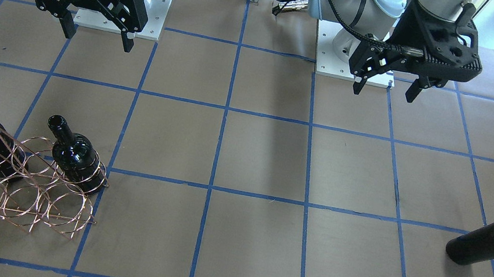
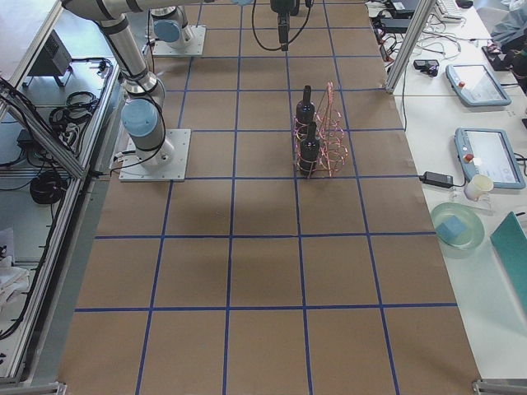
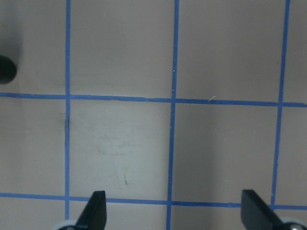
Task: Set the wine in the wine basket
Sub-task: 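Move the left gripper toward the dark wine bottle lying on the table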
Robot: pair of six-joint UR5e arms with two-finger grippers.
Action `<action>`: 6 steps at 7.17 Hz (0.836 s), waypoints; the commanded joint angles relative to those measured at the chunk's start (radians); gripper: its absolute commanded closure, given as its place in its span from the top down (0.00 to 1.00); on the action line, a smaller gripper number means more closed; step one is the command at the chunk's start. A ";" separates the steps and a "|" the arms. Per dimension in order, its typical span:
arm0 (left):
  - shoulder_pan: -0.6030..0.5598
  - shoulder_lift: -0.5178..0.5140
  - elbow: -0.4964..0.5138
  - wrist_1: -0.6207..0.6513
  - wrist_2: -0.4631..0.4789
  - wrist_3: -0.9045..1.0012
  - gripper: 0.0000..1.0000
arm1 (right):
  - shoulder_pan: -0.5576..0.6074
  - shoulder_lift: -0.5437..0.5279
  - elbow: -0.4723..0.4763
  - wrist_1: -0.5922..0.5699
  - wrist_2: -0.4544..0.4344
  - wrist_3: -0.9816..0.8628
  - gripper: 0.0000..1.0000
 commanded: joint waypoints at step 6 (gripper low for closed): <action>0.553 -0.122 0.088 -0.001 -0.087 0.585 1.00 | -0.003 -0.003 -0.004 0.007 -0.004 -0.003 1.00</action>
